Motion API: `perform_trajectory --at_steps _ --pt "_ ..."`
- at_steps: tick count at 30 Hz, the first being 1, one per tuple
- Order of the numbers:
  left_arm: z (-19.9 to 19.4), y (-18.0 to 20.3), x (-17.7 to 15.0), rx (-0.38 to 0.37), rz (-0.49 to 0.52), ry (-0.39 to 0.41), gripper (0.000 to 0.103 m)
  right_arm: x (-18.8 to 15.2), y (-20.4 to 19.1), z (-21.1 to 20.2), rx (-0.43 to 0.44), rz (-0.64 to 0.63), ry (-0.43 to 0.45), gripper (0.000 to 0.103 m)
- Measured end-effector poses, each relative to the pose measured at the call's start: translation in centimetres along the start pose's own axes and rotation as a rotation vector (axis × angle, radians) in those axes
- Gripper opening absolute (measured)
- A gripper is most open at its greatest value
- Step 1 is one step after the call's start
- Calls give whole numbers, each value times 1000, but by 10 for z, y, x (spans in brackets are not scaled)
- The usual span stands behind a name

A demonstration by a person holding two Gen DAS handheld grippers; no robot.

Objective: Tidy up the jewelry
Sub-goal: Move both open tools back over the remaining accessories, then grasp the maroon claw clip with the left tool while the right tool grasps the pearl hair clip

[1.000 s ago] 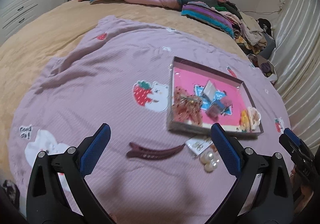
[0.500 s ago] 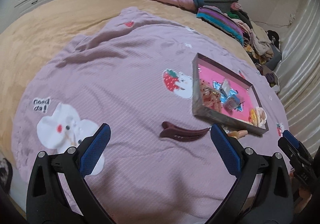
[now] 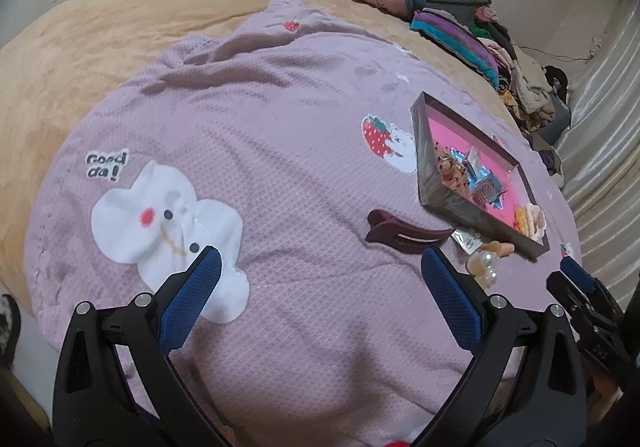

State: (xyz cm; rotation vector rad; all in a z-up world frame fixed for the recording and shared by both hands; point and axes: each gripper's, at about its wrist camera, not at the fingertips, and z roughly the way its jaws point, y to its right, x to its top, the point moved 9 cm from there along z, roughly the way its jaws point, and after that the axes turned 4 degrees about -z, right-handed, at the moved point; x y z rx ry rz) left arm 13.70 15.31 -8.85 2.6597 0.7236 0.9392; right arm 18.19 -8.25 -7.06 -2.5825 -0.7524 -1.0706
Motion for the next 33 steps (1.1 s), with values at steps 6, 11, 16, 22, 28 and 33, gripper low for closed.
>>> perform_trajectory --at_steps 6,11,16,22,28,33 --pt "12 6 -11 -34 0 -35 93 -15 4 24 -29 17 -51 87" --pt "29 31 -21 -110 33 -87 93 -31 10 44 -43 51 -96 81" --pt "51 55 -31 -239 -25 -172 93 -38 10 59 -22 55 -112 67" --pt "74 75 -33 -315 -100 -229 93 -36 7 77 6 42 -115 52" --pt "93 84 -25 -315 -143 -231 76 -38 9 86 39 34 -122 29" --pt "106 81 -18 -292 -194 -223 73 -42 23 71 35 38 -108 29"
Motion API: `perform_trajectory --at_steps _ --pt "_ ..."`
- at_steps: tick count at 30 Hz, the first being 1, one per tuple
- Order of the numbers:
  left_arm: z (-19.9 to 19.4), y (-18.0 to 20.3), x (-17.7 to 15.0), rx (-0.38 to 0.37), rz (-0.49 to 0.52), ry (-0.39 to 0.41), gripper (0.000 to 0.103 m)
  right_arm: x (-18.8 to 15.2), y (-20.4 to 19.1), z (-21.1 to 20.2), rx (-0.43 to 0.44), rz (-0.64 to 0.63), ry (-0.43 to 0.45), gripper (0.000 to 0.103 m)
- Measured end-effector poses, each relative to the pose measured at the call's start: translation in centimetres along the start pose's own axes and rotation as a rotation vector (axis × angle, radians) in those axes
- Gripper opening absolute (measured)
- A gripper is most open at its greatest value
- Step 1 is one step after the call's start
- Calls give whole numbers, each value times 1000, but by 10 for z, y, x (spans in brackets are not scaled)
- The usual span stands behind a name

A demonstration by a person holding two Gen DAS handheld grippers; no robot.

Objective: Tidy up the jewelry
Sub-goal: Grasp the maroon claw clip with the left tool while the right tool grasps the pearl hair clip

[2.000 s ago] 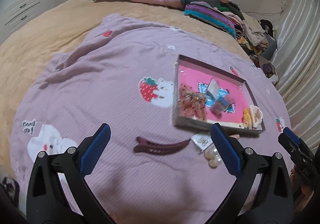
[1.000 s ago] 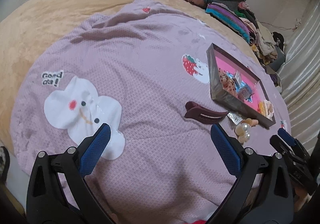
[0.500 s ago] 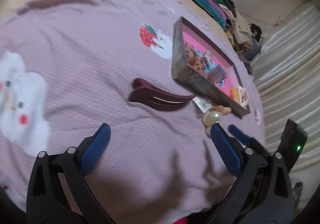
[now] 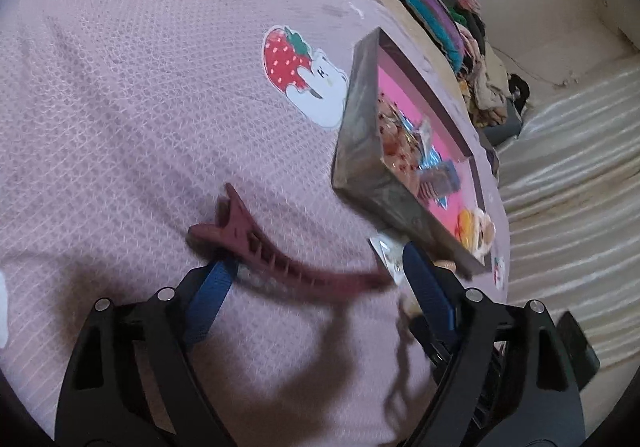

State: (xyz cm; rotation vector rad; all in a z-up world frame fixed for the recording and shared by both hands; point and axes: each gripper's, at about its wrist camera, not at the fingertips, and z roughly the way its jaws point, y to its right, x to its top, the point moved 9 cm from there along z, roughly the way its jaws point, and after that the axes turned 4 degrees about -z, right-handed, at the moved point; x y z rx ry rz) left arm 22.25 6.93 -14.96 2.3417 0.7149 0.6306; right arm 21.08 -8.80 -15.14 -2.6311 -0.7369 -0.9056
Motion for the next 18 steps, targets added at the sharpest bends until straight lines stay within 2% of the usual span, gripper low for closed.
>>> perform_trajectory --at_steps 2,4,6,9,14,18 --pt "-1 -1 2 33 20 20 61 -3 6 -6 -5 19 -1 29" --pt "-2 -5 4 84 48 42 29 -6 12 -13 -2 30 4 29" --pt "-4 -14 5 117 47 44 12 -8 17 -22 -7 38 18 29" --pt "-9 -22 6 96 31 37 10 -9 23 -30 -9 59 30 29" --pt "-27 -20 1 103 61 52 7 -4 25 -42 -9 70 61 29" --pt "-40 -3 -2 109 129 60 6 2 27 -54 10 101 79 29"
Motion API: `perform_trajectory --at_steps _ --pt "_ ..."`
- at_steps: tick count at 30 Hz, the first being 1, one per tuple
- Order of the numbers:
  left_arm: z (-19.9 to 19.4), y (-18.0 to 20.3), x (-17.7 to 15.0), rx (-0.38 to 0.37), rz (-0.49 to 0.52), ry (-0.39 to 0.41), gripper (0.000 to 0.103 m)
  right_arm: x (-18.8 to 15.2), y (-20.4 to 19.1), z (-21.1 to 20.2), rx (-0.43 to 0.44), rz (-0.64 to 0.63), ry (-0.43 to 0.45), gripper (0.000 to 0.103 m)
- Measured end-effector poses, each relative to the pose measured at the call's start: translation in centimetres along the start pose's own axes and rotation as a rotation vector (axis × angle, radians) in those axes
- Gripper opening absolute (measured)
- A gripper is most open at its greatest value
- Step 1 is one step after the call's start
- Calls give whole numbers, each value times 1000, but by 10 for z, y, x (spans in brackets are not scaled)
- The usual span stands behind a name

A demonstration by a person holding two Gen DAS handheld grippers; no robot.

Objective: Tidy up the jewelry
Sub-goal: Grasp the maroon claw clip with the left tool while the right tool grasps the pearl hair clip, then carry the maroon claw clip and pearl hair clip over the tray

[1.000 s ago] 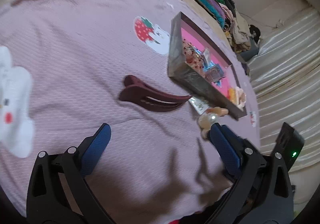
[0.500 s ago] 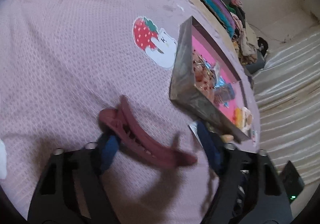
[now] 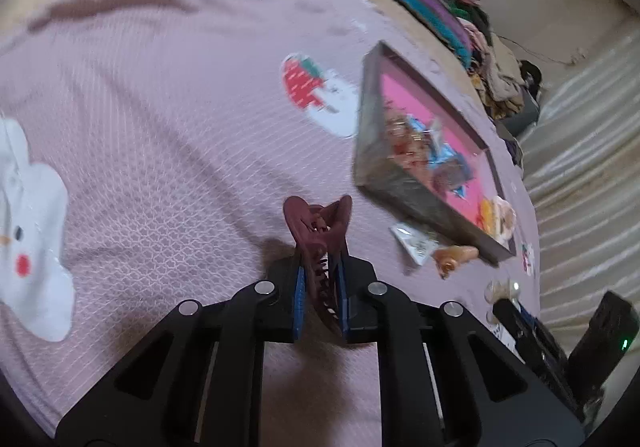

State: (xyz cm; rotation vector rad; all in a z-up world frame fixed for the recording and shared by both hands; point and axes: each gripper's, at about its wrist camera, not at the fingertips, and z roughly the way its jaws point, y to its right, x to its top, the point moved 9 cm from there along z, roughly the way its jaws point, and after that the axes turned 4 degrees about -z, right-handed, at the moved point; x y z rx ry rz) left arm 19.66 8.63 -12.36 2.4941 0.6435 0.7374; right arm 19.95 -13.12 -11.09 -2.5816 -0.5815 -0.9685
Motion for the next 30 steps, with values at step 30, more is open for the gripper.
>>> perform_trajectory --at_steps 30 --pt "-7 171 59 -42 349 125 6 54 91 -69 -140 109 189 29"
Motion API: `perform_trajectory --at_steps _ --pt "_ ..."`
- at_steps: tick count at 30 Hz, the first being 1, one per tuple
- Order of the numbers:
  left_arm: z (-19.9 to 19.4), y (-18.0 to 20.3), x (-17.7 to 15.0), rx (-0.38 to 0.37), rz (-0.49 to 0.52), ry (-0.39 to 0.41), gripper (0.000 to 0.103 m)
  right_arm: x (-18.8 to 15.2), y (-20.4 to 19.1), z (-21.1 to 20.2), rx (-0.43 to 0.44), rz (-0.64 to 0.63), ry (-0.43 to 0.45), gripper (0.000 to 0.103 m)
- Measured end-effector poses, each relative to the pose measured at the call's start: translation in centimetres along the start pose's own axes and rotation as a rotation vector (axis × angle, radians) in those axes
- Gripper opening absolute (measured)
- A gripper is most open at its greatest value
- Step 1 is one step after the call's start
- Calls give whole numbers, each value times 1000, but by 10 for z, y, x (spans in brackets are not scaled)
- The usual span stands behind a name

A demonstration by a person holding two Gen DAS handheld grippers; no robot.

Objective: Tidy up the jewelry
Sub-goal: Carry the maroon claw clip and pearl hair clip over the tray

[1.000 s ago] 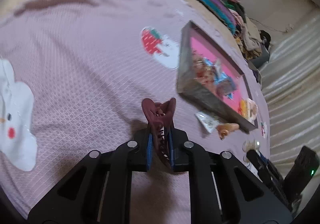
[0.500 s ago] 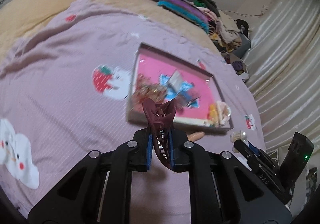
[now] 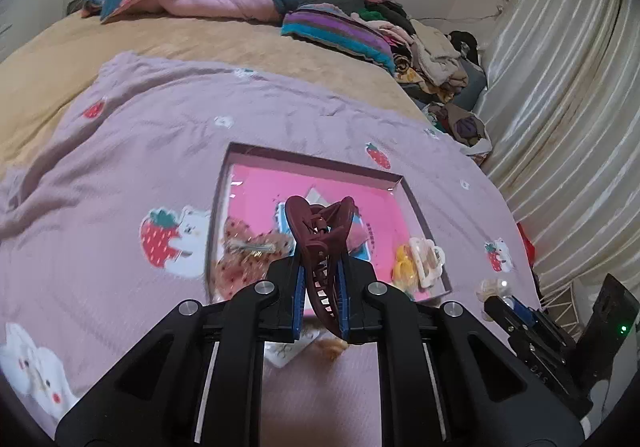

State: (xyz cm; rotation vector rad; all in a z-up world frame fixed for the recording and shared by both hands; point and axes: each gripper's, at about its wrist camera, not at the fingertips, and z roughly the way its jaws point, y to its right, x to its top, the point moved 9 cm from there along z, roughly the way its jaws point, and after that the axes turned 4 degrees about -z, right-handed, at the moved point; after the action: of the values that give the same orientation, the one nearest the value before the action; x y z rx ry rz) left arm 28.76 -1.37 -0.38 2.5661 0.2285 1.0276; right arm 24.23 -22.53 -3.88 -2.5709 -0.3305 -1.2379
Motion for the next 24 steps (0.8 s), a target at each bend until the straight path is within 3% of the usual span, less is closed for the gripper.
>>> perform_trajectory --at_steps 7,24 --pt "24 11 11 39 55 -10 6 11 14 3 -11 8 15 29" --pt "73 -6 1 92 37 -81 6 33 34 41 -51 -19 4 29"
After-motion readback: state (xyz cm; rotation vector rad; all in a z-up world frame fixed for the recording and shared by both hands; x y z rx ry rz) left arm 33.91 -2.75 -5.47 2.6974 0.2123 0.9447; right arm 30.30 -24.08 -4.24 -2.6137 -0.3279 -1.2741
